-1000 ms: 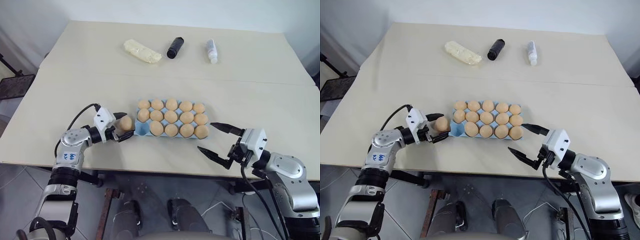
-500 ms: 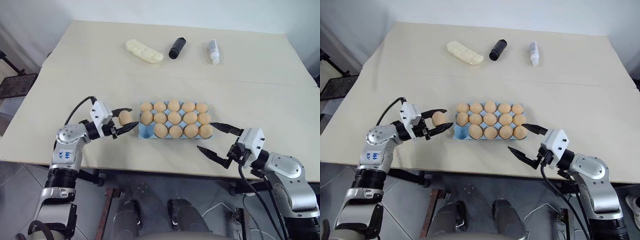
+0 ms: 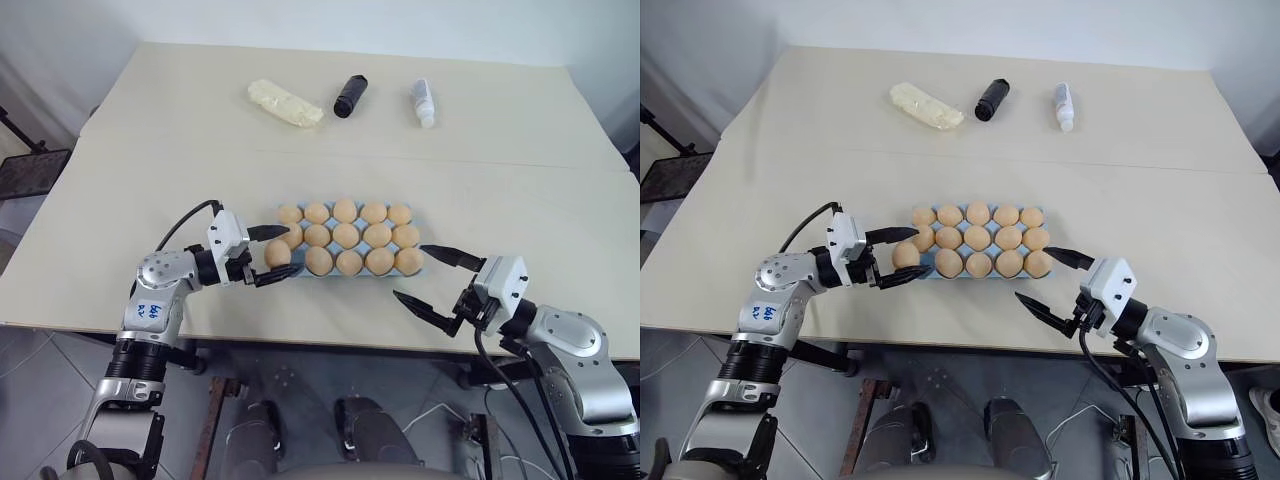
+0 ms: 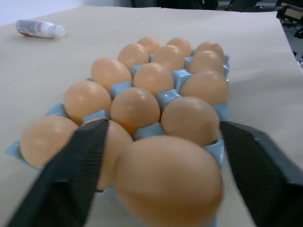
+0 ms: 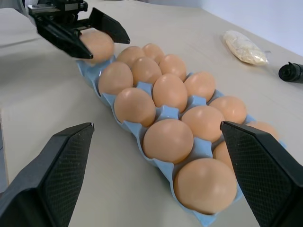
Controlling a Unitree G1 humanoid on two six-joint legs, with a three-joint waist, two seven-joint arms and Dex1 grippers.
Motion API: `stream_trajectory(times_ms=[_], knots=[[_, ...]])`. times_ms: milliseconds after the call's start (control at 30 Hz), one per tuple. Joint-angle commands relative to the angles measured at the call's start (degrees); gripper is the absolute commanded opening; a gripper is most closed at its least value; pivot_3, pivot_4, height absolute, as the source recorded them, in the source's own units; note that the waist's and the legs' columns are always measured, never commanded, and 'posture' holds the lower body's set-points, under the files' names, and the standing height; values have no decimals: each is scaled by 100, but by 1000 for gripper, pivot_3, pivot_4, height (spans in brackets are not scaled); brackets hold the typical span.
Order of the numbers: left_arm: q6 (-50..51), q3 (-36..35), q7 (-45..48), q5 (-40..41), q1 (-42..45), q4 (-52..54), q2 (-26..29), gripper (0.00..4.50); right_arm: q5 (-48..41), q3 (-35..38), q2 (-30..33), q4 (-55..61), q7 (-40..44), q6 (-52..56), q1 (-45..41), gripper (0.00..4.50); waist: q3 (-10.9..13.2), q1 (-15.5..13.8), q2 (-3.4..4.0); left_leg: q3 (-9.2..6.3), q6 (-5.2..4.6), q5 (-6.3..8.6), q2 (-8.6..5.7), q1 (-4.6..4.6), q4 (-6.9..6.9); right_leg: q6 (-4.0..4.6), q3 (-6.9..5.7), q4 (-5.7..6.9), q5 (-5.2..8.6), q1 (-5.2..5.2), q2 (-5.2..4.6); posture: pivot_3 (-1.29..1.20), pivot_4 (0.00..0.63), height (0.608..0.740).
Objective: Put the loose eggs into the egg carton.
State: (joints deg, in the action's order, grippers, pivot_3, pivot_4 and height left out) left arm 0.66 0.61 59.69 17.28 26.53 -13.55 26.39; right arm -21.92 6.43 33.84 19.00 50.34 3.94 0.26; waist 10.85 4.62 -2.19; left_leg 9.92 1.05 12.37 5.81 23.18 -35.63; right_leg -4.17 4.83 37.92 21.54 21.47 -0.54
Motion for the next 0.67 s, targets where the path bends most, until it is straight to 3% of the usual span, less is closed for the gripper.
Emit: stream_trajectory(times_ms=[33,433,667], knots=[[-169,-53,-22,35,-18,224,9,4458,-35,-51,-22,166,-44,-34,-112,4500,0,5,0,0,0,0,0,0,0,0,0,0,0,0,0,0,150,740],[-240,-1021,2,160,-894,450,1173,4458,-74,108,182,-332,168,-112,-344,4500,0,16,0,3,-1,5,5,0,9,4,0,-6,2,3,-2,0,150,740],[-243,-1131,-191,79,-1126,714,1312,4458,-84,386,245,-1022,276,-362,-494,4500,0,-16,0,-2,0,16,-1,1,9,5,-6,-6,2,0,-11,0,150,740]])
